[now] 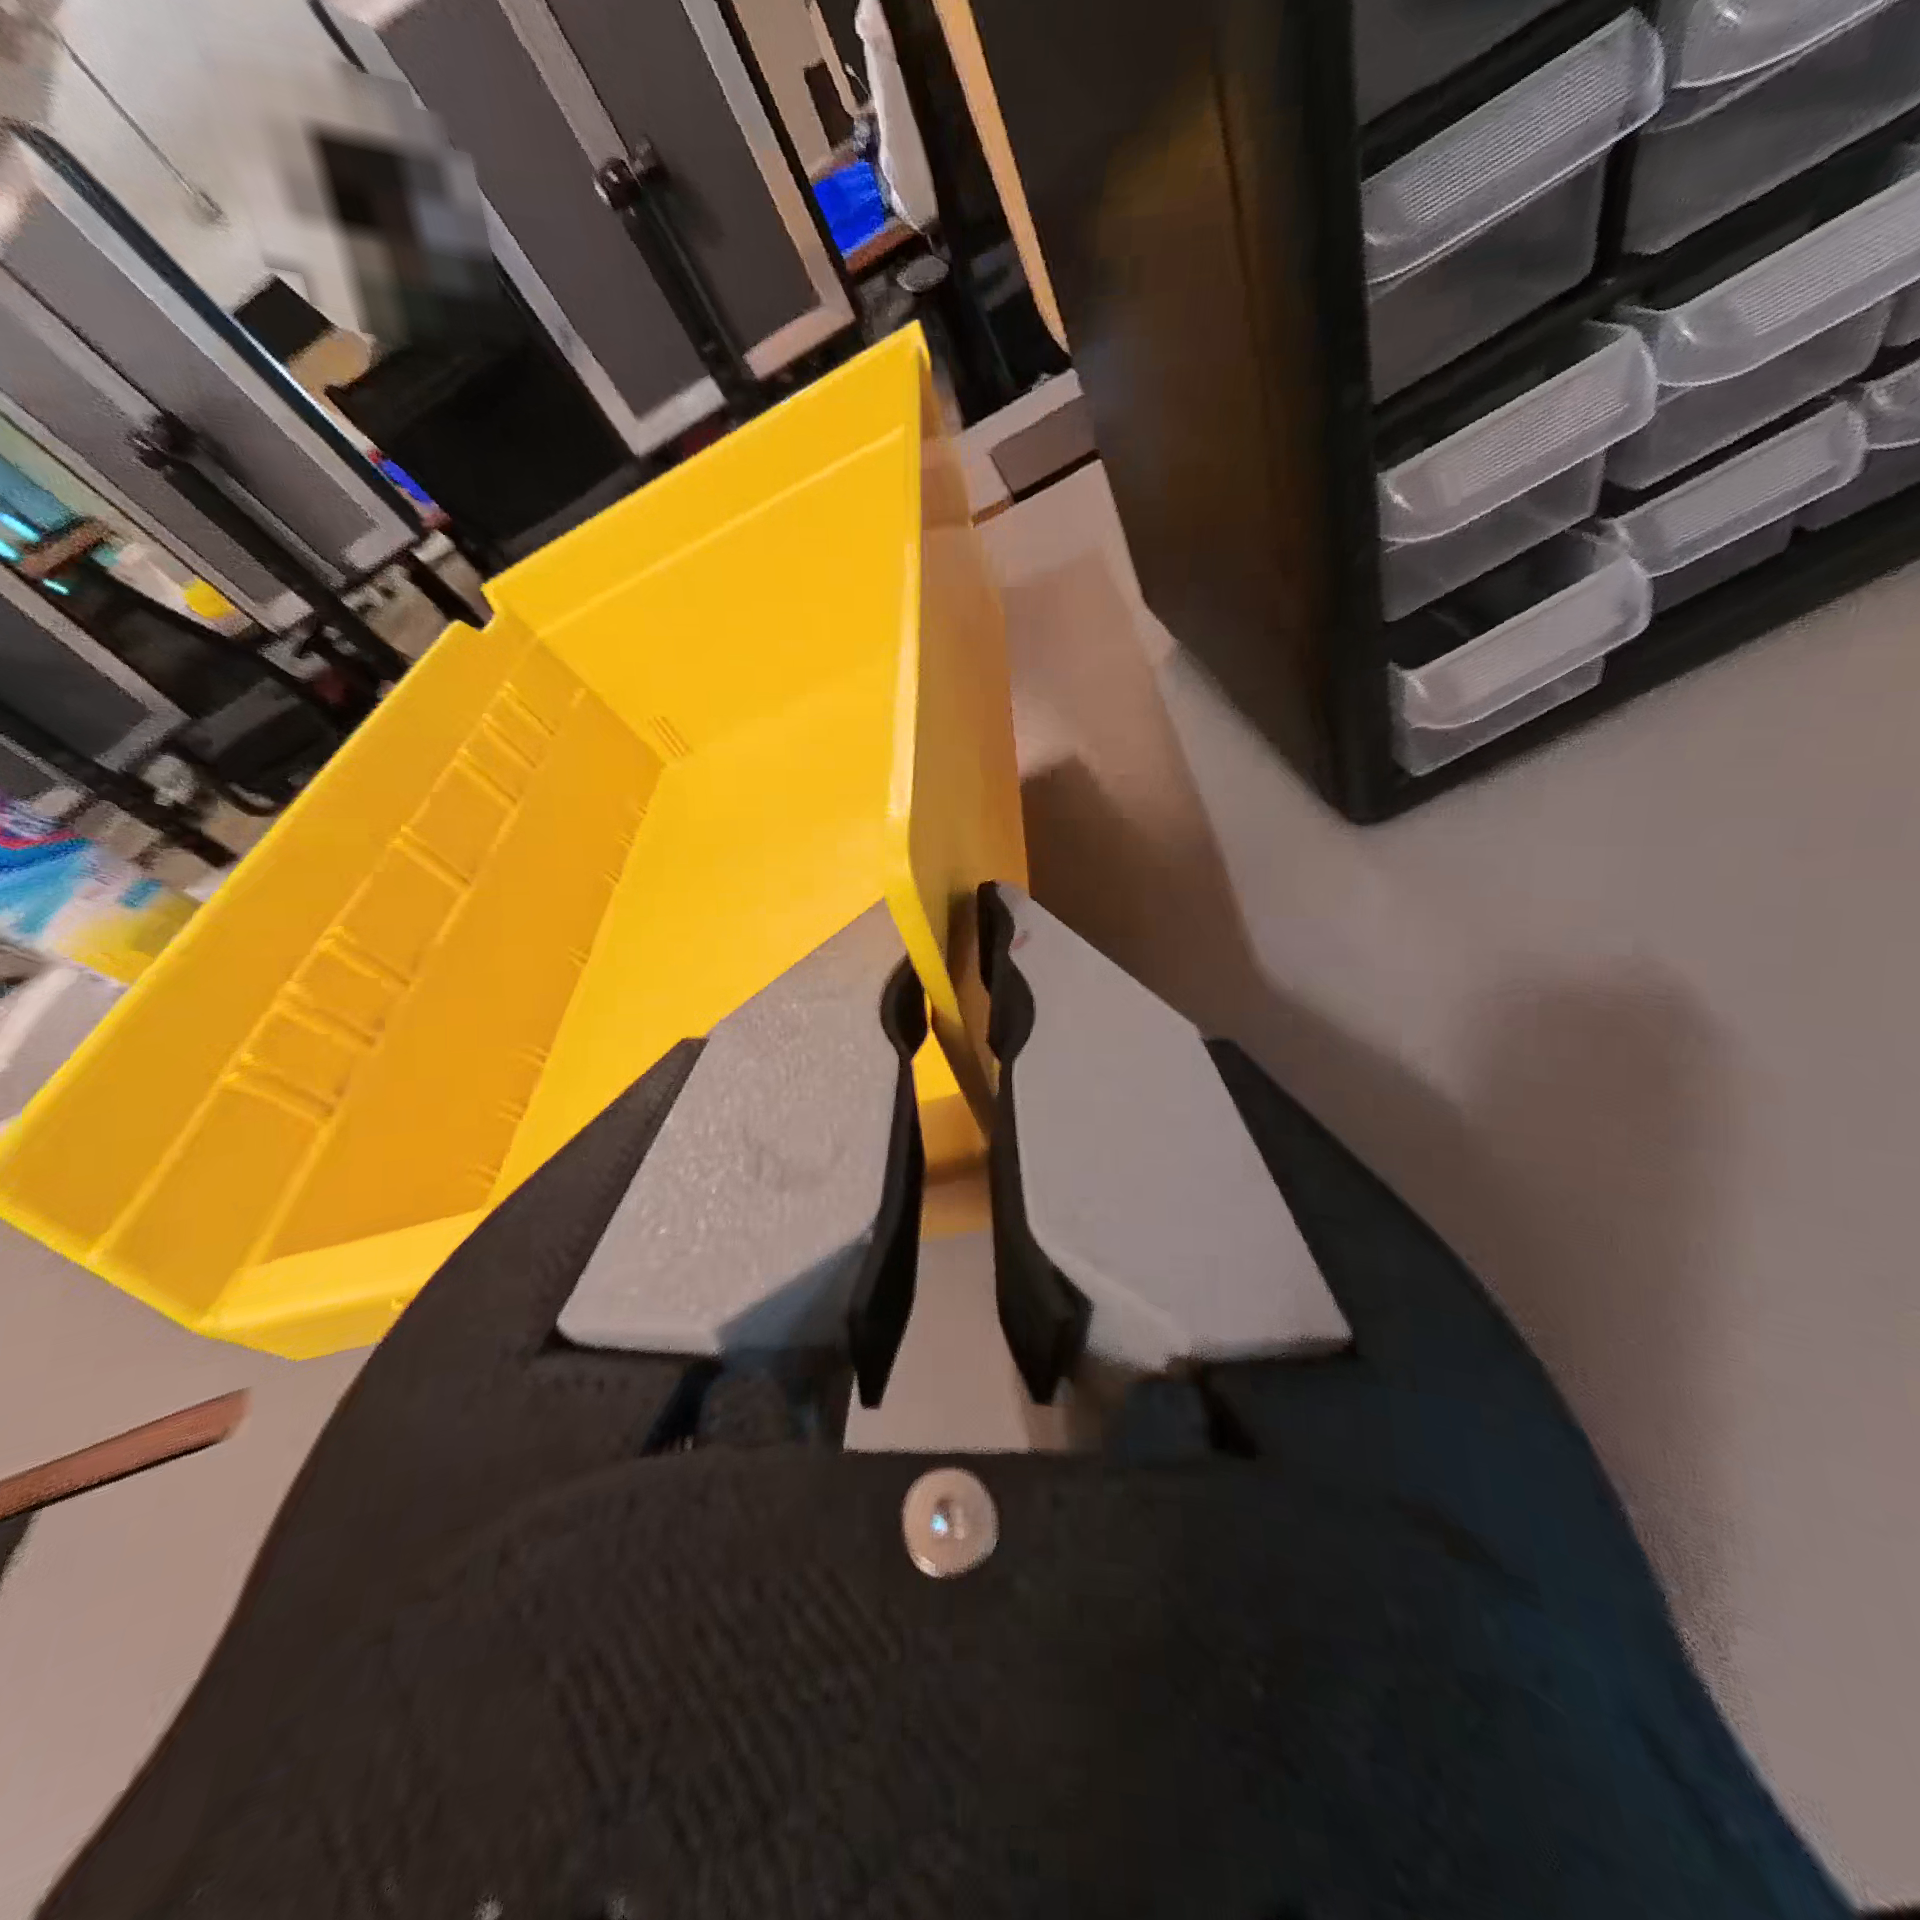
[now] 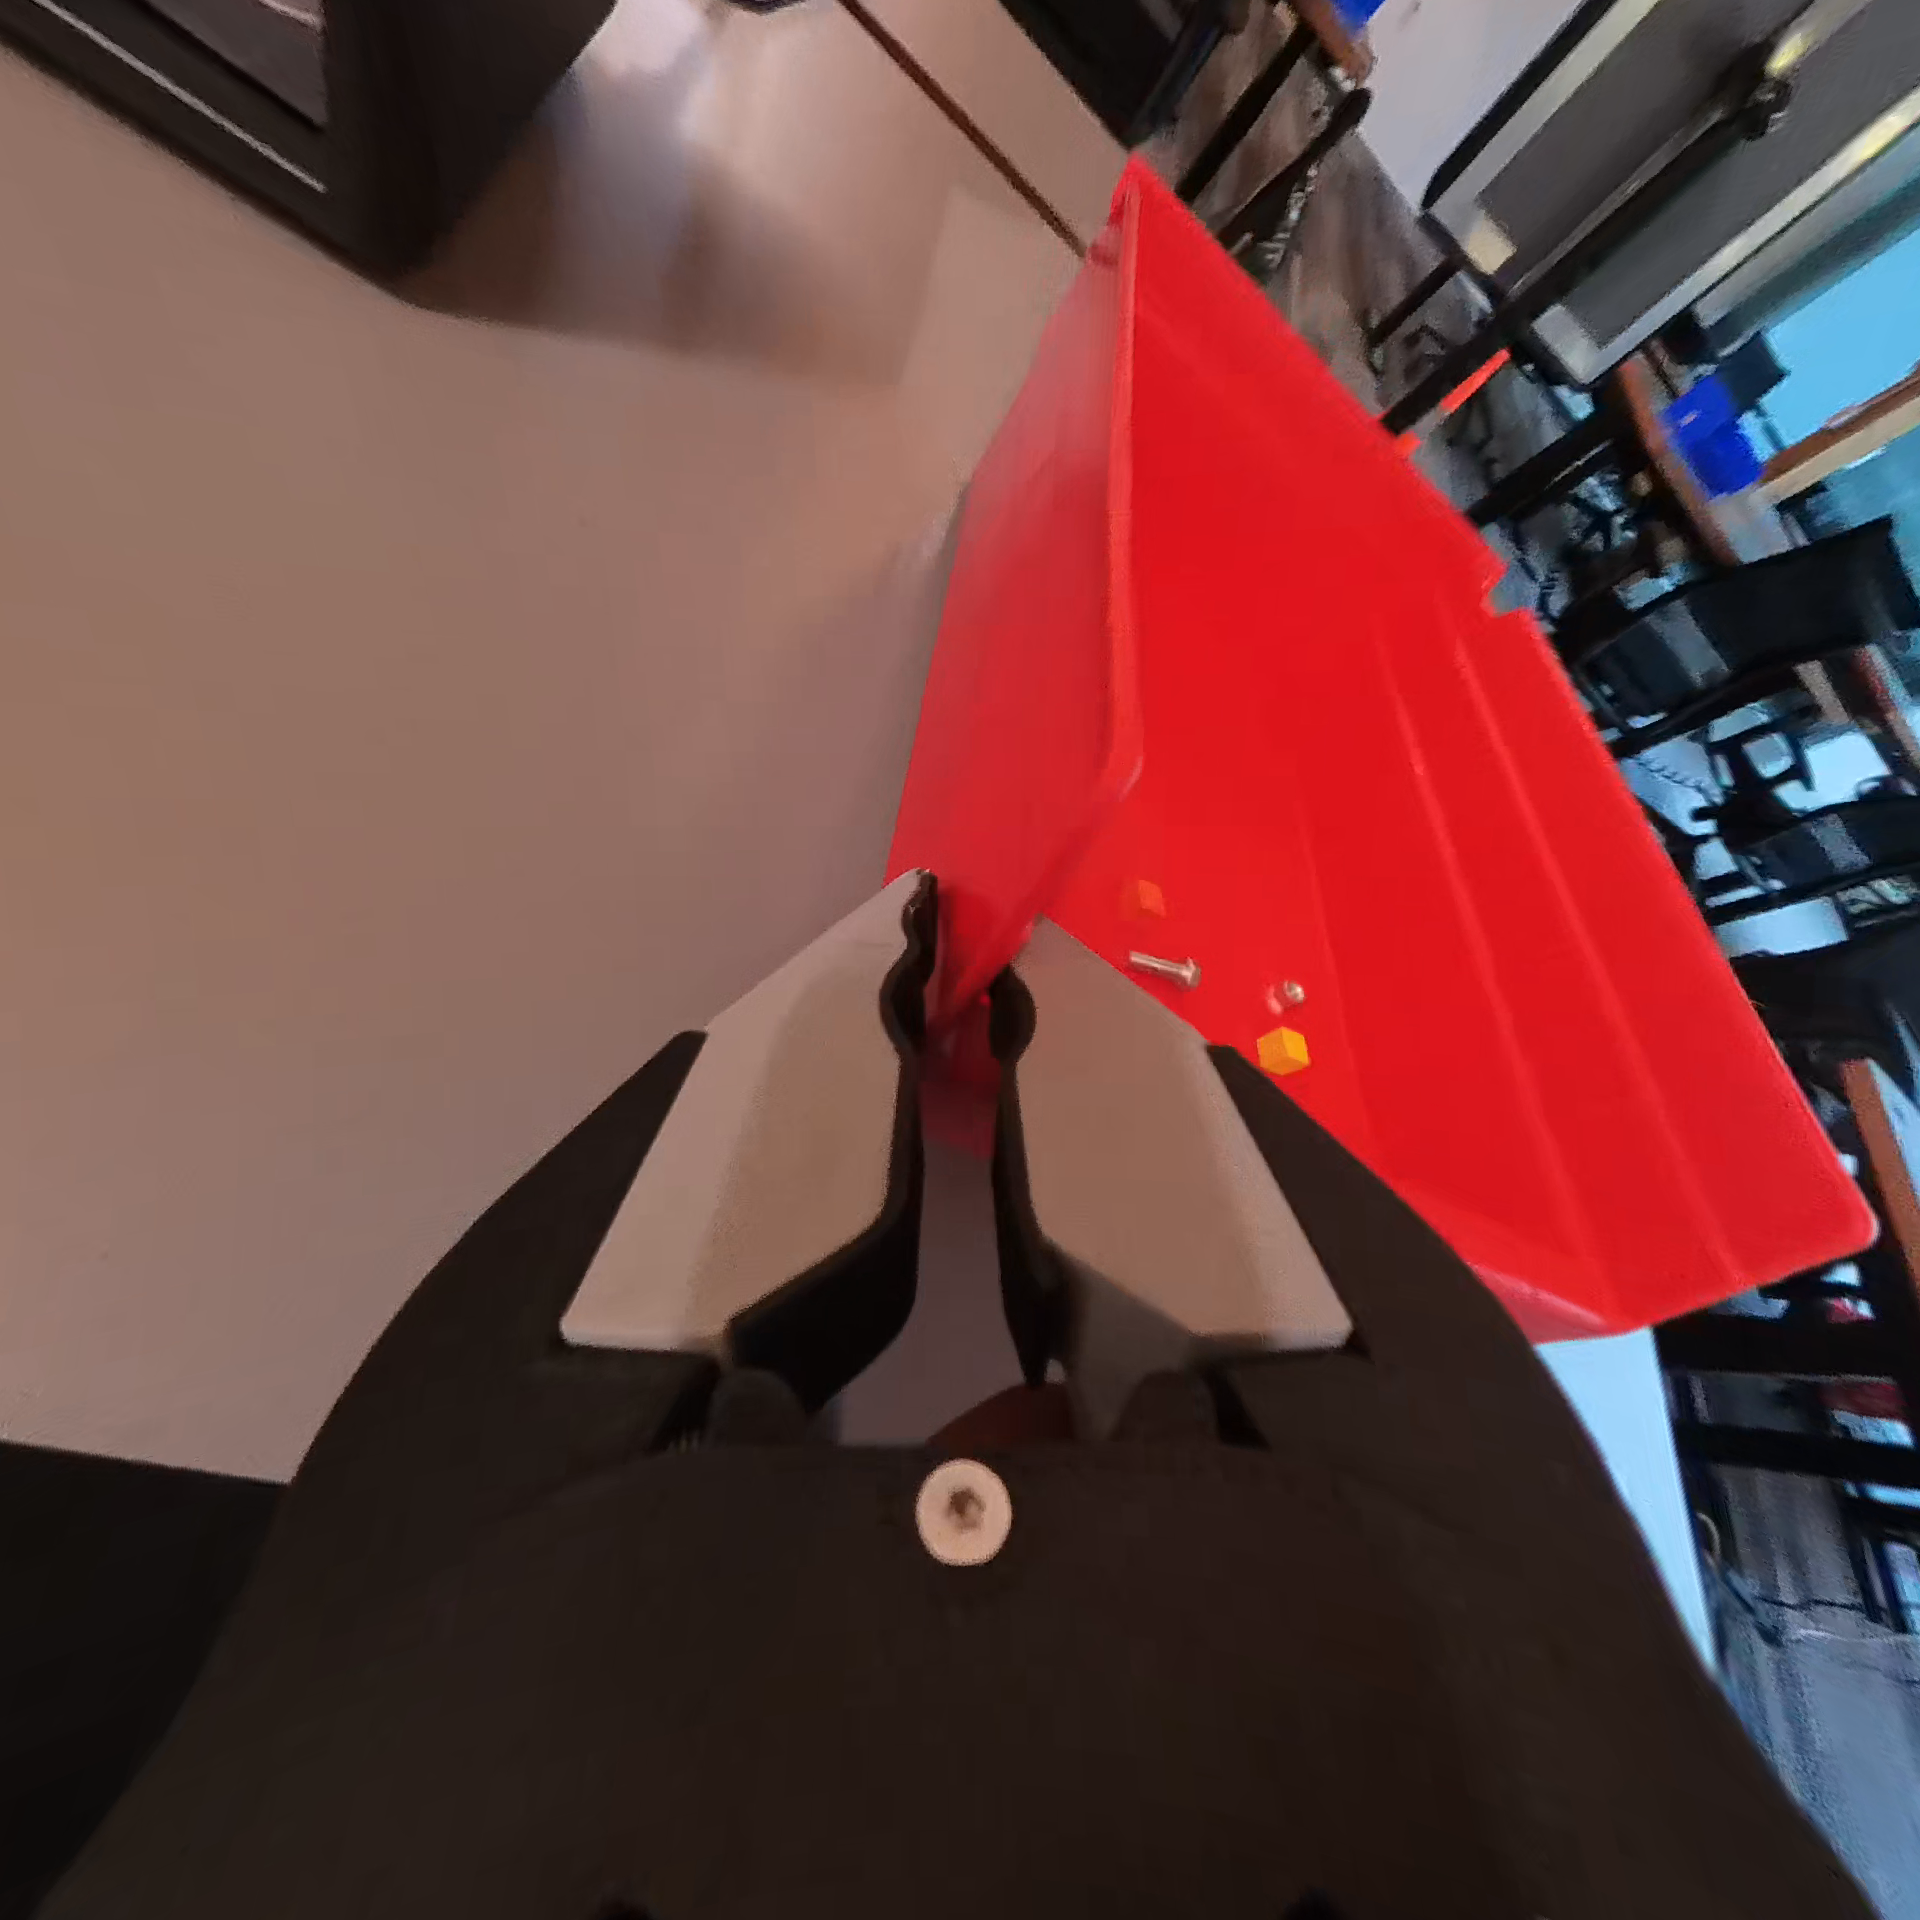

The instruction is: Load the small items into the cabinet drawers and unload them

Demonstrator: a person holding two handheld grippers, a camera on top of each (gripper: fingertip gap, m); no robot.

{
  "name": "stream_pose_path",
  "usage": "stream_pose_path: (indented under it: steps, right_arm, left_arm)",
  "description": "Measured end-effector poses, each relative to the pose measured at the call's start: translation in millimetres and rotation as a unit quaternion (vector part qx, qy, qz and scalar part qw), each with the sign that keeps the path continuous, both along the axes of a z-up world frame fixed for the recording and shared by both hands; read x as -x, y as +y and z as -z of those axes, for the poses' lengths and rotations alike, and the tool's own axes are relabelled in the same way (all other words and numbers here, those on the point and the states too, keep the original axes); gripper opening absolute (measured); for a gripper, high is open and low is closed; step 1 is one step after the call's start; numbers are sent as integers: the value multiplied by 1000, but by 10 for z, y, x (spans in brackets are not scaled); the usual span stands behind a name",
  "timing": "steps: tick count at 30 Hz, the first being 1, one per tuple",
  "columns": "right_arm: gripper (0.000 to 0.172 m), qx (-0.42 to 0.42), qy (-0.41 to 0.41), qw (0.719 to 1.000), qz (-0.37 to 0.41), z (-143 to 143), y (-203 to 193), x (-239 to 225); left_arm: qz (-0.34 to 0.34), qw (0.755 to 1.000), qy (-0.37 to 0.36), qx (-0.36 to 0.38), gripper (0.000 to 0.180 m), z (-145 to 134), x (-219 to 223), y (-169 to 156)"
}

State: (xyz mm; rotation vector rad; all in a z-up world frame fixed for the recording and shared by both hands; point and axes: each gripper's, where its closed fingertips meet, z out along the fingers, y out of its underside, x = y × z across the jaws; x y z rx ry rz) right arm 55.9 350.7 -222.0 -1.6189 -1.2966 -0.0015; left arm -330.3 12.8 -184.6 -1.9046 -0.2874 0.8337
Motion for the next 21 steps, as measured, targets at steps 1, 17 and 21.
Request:
stream_pose_path:
  steps: [1,17,21]
  right_arm:
    - [3,-8,4,1000,4,-70,5,-25]
    - [1,-34,97,995,-11,-729,-223,72]
    - [1,-53,113,992,-31,-1069,-355,145]
  left_arm:
    - [-6,1000,16,3,4,-40,-1,-53]
    - [-17,997,64,-49,4,-651,-66,-684]
    - [-23,996,66,-61,4,-781,-72,-815]
